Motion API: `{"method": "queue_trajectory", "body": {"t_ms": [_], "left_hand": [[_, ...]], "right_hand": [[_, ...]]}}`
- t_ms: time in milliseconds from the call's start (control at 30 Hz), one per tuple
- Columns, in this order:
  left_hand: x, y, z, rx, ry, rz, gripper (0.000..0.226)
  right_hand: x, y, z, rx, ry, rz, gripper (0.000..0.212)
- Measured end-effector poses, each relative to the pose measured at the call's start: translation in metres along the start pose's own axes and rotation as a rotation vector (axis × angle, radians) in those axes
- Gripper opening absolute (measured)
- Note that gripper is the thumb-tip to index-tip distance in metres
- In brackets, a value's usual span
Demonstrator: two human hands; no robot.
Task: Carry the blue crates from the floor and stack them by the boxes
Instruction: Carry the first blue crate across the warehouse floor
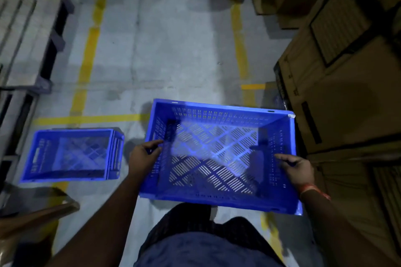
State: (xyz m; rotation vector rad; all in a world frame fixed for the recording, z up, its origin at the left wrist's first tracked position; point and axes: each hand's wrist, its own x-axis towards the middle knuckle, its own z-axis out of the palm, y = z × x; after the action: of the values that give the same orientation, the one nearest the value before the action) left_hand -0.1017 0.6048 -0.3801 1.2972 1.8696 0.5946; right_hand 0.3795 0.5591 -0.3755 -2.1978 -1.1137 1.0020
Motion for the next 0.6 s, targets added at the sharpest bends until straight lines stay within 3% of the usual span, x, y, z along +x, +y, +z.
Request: {"method": "queue_trajectory", "body": {"t_ms": [267,600], "left_hand": [[-0.082,-0.028,-0.026,0.095,-0.001,0.127,0.025],[-0.22,-0.053,-0.037,0.163,-0.232,0.349,0.031]], "right_hand": [[-0.155,0.059,-0.006,0.042,0.188,-0.01,0.031],[-0.388,0.156,-0.014,0.138,0.366,0.158,0.03]]}}
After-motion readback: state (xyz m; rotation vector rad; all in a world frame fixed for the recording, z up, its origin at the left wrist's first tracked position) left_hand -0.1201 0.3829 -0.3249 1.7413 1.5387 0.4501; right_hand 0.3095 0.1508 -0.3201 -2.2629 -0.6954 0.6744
